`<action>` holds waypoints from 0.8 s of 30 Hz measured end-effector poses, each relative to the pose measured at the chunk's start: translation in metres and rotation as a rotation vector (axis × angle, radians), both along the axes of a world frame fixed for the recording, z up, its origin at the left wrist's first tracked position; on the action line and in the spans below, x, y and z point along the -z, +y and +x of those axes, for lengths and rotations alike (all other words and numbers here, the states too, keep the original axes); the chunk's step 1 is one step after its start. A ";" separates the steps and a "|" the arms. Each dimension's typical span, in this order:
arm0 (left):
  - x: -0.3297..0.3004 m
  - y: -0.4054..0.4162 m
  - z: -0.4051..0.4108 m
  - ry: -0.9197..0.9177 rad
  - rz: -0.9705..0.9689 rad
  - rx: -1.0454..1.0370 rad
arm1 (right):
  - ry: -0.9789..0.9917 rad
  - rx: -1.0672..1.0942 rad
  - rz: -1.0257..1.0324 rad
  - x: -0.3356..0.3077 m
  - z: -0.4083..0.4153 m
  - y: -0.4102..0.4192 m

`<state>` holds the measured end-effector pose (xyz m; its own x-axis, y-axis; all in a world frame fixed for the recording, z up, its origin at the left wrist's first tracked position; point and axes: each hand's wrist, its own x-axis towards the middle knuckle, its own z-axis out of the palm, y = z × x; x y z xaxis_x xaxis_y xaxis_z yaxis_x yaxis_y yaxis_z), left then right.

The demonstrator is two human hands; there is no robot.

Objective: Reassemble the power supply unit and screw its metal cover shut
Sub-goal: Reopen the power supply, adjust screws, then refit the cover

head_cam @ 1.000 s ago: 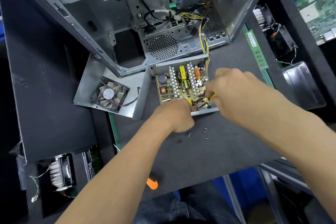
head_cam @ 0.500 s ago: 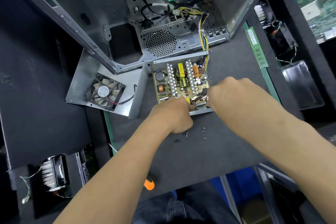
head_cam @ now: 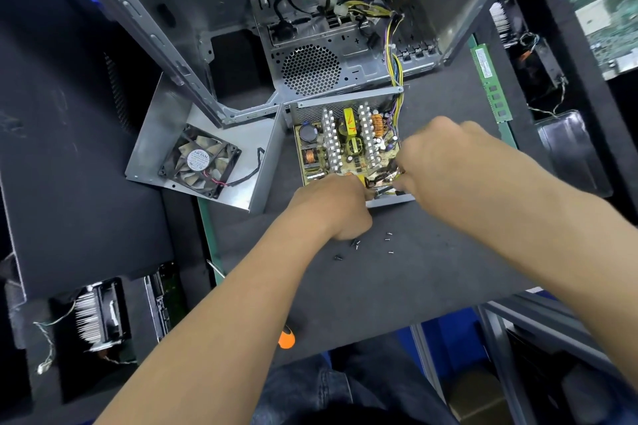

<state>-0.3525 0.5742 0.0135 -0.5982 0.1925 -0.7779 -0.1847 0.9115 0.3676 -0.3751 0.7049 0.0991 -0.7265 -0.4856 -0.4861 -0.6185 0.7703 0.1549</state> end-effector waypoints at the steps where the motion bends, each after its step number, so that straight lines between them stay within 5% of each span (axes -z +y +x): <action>1: -0.001 0.000 0.000 0.005 0.003 -0.002 | 0.002 0.018 0.018 -0.001 0.001 0.001; 8: -0.004 0.000 0.002 0.000 0.023 -0.010 | 0.045 0.250 -0.003 -0.008 0.001 -0.002; 12: -0.004 0.000 0.001 0.008 0.020 -0.008 | -0.240 0.370 0.026 -0.018 -0.007 -0.005; 18: -0.002 0.000 0.001 0.009 0.022 -0.005 | -0.065 0.091 0.106 -0.022 -0.002 0.000; 24: -0.004 -0.001 0.001 0.004 0.014 0.000 | -0.104 0.082 0.099 -0.029 -0.008 0.000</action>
<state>-0.3511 0.5729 0.0178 -0.6011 0.2036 -0.7728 -0.1830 0.9062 0.3812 -0.3831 0.7050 0.1280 -0.7049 -0.3729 -0.6034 -0.5709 0.8030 0.1708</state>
